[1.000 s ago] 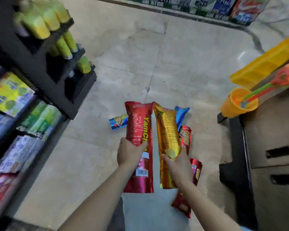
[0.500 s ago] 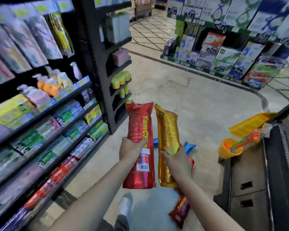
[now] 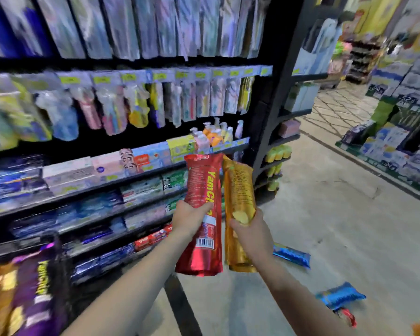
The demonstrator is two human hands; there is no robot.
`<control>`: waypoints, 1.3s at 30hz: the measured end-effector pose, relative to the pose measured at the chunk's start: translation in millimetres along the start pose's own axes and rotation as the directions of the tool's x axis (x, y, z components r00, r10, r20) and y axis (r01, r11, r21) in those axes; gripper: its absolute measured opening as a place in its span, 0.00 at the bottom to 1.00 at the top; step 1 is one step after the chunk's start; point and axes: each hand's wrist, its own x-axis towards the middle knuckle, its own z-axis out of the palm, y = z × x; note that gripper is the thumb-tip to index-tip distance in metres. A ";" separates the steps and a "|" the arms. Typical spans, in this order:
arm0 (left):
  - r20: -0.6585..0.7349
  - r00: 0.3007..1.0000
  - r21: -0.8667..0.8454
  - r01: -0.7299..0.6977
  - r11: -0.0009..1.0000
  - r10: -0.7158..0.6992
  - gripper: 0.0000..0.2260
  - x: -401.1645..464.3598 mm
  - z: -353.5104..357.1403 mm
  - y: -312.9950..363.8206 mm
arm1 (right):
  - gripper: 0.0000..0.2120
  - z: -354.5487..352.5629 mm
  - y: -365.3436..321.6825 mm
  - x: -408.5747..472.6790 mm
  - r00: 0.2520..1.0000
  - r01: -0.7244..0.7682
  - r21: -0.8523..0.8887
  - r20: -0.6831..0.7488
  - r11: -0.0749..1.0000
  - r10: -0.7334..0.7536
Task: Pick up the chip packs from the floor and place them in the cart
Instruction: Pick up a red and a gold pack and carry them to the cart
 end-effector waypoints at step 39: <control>-0.394 0.798 0.064 0.518 0.853 -0.456 0.35 48.0 -448.9 -336.3 | 0.45 457.6 -167.0 -281.7 0.847 0.297 -0.458 0.532 0.837 -0.010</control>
